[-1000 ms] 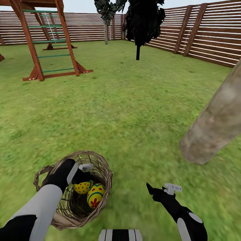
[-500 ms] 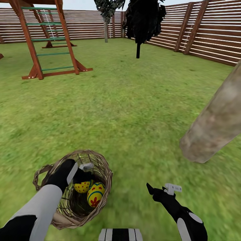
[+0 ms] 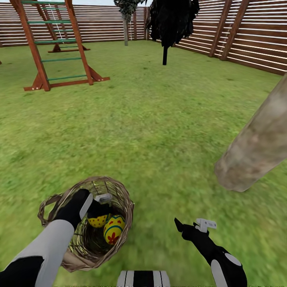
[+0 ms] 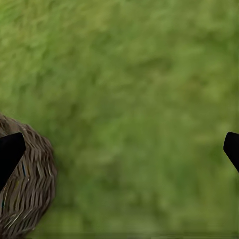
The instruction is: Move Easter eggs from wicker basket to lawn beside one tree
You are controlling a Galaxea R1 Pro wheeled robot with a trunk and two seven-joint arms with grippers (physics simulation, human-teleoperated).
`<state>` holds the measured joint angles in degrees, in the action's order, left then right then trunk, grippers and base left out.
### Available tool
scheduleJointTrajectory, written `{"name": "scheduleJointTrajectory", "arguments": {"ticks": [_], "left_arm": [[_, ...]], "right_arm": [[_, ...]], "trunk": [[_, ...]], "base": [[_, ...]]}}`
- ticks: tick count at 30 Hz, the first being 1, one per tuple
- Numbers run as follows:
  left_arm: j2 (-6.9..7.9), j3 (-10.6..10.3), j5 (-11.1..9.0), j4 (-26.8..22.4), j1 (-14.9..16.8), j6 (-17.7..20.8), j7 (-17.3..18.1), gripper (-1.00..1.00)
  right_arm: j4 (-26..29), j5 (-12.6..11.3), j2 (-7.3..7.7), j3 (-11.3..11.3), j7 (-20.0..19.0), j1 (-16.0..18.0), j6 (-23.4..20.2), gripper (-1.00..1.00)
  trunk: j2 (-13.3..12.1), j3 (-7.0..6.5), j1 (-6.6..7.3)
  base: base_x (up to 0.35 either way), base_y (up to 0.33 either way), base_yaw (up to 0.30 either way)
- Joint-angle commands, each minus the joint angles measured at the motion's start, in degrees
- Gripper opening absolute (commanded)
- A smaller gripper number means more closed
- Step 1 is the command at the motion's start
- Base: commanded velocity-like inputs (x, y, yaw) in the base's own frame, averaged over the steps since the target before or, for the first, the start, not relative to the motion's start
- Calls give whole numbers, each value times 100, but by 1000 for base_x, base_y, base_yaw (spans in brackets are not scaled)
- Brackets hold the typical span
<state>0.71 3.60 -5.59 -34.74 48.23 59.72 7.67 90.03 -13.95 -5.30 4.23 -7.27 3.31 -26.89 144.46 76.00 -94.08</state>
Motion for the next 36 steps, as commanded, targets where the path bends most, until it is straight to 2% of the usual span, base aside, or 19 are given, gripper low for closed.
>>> {"name": "scheduleJointTrajectory", "arguments": {"ticks": [1,13,17,31,36], "left_arm": [[0,9,-47,-5,2,28,-21,100],[0,-5,-48,-14,2,28,90,100],[0,-7,-47,-15,2,28,100,100],[0,-13,-40,-15,2,28,97,100],[0,-13,-47,-15,2,28,99,100]], "right_arm": [[6,-20,-6,17,-29,3,-36,100],[5,-20,-6,12,-29,3,-36,100],[5,-20,-6,9,-29,3,-36,100],[5,-20,-6,7,-27,3,-36,100],[5,-20,-6,8,-28,3,-36,100]], "trunk": [[3,27,-1],[5,49,-4],[10,138,-14],[10,138,-14],[17,249,-27]], "base": [[0,0,0],[0,0,0],[0,0,0],[0,0,0],[0,0,0]]}}
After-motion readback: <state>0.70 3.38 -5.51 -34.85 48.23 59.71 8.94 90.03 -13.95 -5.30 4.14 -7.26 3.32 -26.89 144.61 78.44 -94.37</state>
